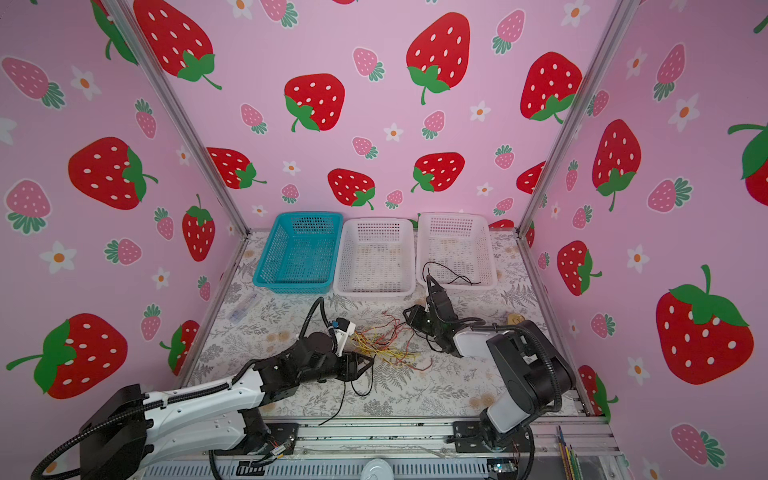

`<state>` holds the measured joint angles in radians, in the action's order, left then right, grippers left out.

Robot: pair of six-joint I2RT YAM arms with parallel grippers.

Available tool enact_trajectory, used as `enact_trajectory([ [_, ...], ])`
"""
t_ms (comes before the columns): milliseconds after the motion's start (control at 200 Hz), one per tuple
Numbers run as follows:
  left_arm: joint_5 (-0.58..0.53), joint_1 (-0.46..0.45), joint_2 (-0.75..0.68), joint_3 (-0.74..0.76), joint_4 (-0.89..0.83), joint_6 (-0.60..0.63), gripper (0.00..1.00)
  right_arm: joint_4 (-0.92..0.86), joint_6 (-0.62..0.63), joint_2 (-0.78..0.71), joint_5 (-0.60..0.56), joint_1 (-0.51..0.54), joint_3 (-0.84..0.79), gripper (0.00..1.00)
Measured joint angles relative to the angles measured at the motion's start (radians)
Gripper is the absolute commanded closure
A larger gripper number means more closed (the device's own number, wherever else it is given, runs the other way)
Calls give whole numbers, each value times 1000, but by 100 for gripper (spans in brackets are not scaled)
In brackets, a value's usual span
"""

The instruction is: Untangle the cables

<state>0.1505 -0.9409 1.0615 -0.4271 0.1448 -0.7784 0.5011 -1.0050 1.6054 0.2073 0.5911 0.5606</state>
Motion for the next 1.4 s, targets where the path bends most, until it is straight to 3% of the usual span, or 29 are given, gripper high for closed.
enact_trajectory([
  [245, 0, 0, -17, 17, 12, 0, 100, 8, 5, 38, -1, 0, 6, 90],
  [425, -3, 0, -19, 25, 8, 0, 100, -19, 19, -16, -16, 0, 6, 100],
  [625, -20, -1, 34, 24, 9, -1, 100, -138, 90, -174, -64, 13, 35, 100],
  [940, -27, -2, 153, -33, 10, 0, 100, -430, 303, -345, -154, 65, 225, 100],
  [1036, -30, -2, 153, -34, 10, 0, 100, -484, 363, -372, -178, 84, 249, 94],
  [1251, -37, -2, 135, -34, 7, 8, 100, -517, 452, -415, -211, 114, 228, 86],
  [1351, -37, -2, 135, -34, 6, 7, 100, -485, 472, -446, -210, 116, 192, 88],
  [1401, -37, -2, 132, -34, 6, 7, 100, -459, 485, -455, -208, 116, 175, 94],
])
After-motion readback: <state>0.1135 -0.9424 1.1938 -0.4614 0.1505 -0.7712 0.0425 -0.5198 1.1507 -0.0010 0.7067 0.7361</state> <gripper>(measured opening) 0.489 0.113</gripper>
